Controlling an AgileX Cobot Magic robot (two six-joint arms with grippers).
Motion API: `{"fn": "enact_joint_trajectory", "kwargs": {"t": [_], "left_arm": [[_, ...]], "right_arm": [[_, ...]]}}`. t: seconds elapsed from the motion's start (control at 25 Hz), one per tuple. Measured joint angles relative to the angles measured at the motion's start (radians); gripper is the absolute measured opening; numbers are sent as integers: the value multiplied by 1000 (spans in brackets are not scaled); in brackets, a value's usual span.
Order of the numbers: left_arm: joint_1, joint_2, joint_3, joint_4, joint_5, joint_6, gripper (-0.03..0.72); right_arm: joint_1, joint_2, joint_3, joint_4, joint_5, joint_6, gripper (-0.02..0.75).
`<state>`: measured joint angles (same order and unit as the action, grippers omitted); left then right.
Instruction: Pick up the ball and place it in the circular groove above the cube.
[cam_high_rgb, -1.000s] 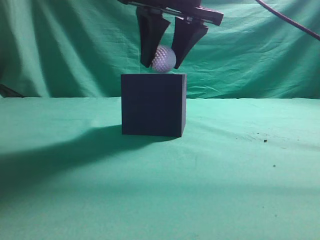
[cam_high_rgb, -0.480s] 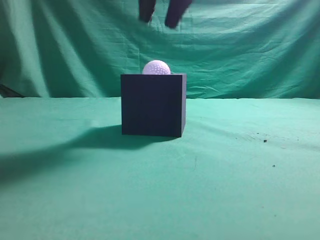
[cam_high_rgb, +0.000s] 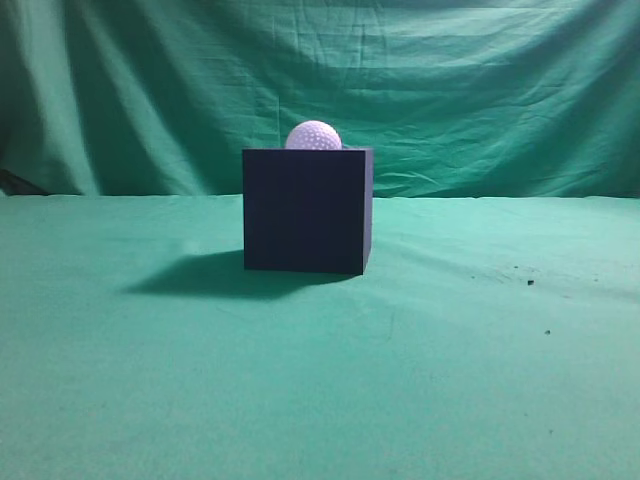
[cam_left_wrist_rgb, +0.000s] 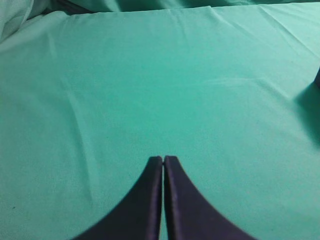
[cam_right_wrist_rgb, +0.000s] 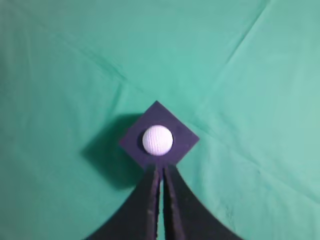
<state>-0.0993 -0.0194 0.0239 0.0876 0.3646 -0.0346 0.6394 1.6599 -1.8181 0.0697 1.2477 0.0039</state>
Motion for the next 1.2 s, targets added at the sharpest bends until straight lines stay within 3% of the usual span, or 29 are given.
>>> {"fn": "enact_joint_trajectory", "kwargs": {"t": [0.36, 0.72, 0.96, 1.2], "left_arm": [[0, 0, 0, 0, 0, 0, 0], [0, 0, 0, 0, 0, 0, 0], [0, 0, 0, 0, 0, 0, 0], [0, 0, 0, 0, 0, 0, 0]], "right_arm": [[0, -413, 422, -13, -19, 24, 0], [0, -817, 857, -4, -302, 25, 0], [0, -1002, 1003, 28, -351, -8, 0], [0, -1055, 1084, -73, -435, -29, 0]]}}
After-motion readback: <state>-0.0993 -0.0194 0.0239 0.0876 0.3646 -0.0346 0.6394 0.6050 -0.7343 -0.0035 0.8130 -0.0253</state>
